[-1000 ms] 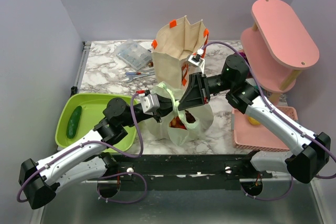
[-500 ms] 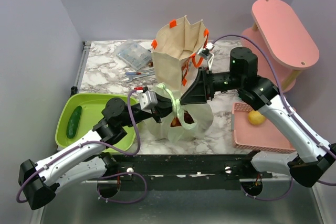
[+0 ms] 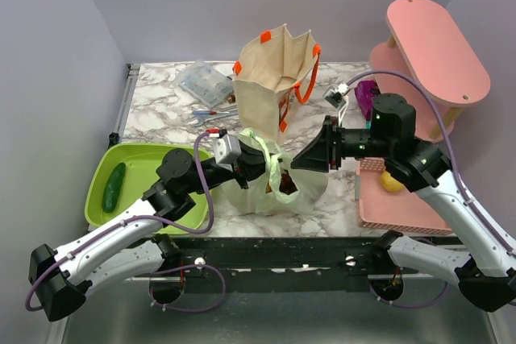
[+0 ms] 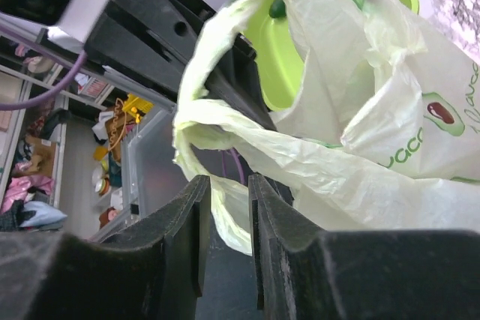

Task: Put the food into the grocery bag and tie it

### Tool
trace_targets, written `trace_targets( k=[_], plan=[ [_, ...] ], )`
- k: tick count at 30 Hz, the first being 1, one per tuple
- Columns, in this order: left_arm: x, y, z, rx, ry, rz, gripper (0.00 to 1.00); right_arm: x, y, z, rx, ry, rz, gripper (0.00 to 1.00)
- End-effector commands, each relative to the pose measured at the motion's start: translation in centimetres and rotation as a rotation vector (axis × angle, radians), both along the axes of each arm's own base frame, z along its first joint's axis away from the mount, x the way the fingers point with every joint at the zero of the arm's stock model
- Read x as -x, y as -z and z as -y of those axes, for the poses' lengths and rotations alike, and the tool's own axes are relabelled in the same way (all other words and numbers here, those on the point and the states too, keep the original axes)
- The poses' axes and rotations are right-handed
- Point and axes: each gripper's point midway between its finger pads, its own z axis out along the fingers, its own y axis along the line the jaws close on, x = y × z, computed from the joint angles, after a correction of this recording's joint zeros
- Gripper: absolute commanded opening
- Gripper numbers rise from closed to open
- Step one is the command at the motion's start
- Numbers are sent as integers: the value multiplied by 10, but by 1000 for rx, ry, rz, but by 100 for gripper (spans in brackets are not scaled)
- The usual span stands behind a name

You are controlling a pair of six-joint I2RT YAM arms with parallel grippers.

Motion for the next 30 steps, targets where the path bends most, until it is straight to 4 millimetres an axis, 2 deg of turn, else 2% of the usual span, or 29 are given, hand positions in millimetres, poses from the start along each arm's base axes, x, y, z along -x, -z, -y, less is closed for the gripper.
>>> trace_targets(
  k=[1,4,17,30],
  plan=[
    [4,-21,0,43,13,-1,0,10,18,-2,13,-53,-57,33],
    [3,-19,2,40,13,-15,0,14,19,-5,-14,-90,-78,33],
    [0,-14,9,33,26,-63,0,-8,28,-12,-2,-26,-39,33],
    [-4,-3,13,27,22,-96,0,-8,45,-18,13,-37,-65,36]
  ],
)
